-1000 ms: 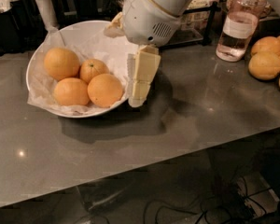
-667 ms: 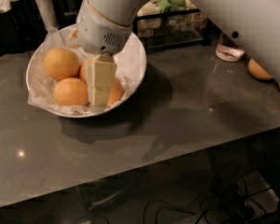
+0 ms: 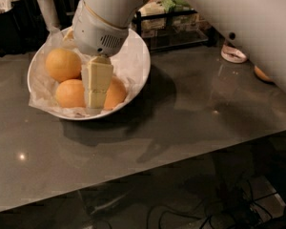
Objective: Pick orange from white bowl
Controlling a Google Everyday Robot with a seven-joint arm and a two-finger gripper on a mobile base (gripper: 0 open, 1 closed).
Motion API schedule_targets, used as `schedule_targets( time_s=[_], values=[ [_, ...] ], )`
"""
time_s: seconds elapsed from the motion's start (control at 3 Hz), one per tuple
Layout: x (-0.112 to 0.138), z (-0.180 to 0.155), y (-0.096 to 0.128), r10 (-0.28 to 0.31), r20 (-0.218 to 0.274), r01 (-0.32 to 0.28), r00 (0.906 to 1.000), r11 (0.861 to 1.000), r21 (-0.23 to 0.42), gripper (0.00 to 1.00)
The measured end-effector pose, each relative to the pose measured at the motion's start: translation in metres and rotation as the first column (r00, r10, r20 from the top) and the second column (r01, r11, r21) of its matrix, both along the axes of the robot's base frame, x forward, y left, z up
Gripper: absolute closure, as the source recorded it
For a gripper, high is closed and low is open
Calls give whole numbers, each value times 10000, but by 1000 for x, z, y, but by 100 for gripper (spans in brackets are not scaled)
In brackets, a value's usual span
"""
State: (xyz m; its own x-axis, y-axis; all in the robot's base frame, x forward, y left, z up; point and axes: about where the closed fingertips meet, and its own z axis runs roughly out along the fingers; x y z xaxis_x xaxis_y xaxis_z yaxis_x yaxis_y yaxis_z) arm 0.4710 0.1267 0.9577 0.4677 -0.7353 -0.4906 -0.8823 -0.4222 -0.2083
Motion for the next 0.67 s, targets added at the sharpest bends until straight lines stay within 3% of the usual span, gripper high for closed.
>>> schedule_targets(
  time_s=[0.33, 0.67],
  values=[
    [10, 0, 27, 209, -110, -203, 9997, 9986, 479, 0],
    [28, 3, 48, -94, -114, 102, 9999, 9978, 648, 0]
  ],
)
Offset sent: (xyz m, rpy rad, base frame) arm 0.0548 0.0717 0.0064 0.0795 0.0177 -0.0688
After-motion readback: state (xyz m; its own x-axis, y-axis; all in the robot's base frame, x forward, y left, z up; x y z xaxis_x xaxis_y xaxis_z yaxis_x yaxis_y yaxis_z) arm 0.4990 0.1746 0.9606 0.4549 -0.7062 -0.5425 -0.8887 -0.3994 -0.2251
